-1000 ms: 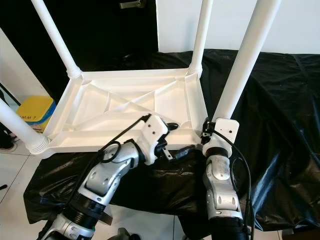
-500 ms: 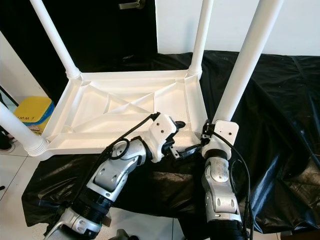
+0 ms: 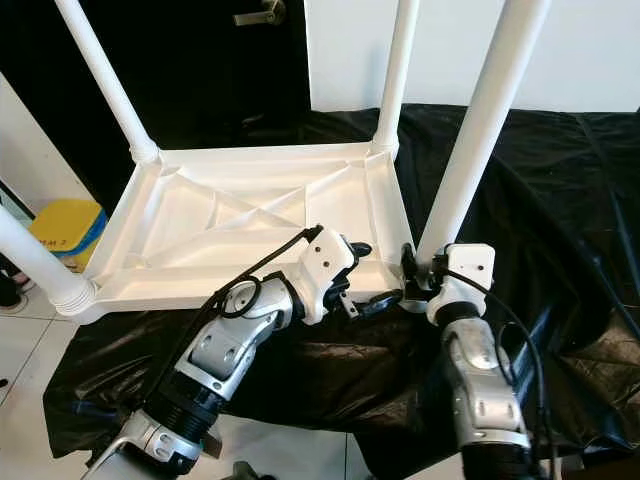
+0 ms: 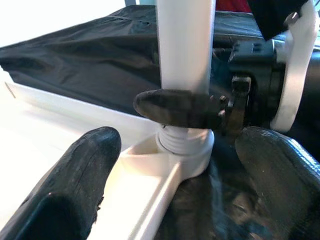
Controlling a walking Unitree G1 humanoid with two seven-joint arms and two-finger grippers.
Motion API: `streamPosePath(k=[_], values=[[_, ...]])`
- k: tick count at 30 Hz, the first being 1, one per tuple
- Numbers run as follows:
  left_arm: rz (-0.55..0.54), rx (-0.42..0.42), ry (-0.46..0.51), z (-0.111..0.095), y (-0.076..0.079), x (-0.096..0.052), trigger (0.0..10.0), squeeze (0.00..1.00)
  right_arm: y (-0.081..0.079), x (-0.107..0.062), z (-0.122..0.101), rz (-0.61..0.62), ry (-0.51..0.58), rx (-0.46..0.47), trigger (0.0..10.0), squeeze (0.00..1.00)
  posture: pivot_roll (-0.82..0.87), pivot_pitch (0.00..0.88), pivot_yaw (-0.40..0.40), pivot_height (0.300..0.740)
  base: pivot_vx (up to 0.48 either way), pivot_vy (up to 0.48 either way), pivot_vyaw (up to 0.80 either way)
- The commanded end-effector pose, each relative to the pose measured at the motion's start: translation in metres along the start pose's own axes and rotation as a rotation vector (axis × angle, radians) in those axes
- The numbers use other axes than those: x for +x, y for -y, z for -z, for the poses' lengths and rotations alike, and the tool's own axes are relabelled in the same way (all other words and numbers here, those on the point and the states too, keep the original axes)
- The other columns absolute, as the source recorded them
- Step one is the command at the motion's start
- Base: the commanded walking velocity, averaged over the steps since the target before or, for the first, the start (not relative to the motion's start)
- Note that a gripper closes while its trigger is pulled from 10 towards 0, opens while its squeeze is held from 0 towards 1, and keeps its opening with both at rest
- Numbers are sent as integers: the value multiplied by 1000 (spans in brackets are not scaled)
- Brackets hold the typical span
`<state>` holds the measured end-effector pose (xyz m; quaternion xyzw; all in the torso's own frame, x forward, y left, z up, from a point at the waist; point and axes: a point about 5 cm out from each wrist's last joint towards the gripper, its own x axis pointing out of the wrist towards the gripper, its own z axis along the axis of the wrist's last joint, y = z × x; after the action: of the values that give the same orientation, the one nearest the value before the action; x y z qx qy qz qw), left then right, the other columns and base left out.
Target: Building children table
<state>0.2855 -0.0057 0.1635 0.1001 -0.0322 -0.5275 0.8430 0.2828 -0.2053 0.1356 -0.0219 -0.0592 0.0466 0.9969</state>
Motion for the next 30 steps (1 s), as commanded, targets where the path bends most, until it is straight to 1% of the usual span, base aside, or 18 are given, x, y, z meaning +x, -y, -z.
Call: streamPosePath(k=[1,2,3,4,5,7,13,14,17,18,19,21,25,30], values=[[-4,-9,-23,5,2,-2,10000,0,3,-1,4,-51,-9,1,10000,0,-234,0,19,740,0,0,0],[-4,-9,-23,5,2,-2,10000,0,3,-1,4,-51,-9,1,10000,0,-234,0,19,740,0,0,0],[2,-8,-28,8,3,-4,10000,0,2,1,4,-100,-17,2,10000,0,-230,0,21,740,0,0,0],[8,-8,-31,10,3,-6,10000,0,2,4,4,-152,-20,-21,10000,0,-222,0,18,740,0,0,0],[8,-8,-31,10,3,-6,10000,0,2,4,4,-152,-20,-21,10000,0,-222,0,18,740,0,0,0],[24,-11,-42,14,4,-10,10000,0,1,10,4,-236,-34,-51,10000,0,-210,0,12,740,0,0,0],[28,1,-51,18,4,-13,10000,0,4,18,6,-291,-51,-92,10000,0,-190,0,2,740,0,0,0],[15,6,-56,18,2,-14,10000,0,6,21,7,-299,-58,-97,7020,0,-175,0,-3,740,0,0,0],[-1,11,-62,19,1,-15,10000,0,8,24,8,-318,-64,-94,7020,0,-175,0,-3,740,0,0,0],[-12,15,-63,19,-1,-16,10000,0,7,24,13,-321,-81,-87,0,0,-142,0,-17,740,0,0,0],[-12,15,-63,19,-1,-16,10000,0,7,24,13,-321,-81,-87,0,0,-142,0,-17,740,0,0,0],[-28,19,-65,18,-3,-19,10000,0,5,22,21,-328,-109,-82,0,0,-135,0,-17,740,0,0,0],[-36,21,-67,18,-5,-20,10000,0,5,21,24,-329,-116,-81,0,0,-129,0,-16,740,0,0,0],[-59,25,-79,20,-6,-24,10000,0,6,19,31,-279,-135,-75,0,0,-121,0,-20,740,0,0,0]])
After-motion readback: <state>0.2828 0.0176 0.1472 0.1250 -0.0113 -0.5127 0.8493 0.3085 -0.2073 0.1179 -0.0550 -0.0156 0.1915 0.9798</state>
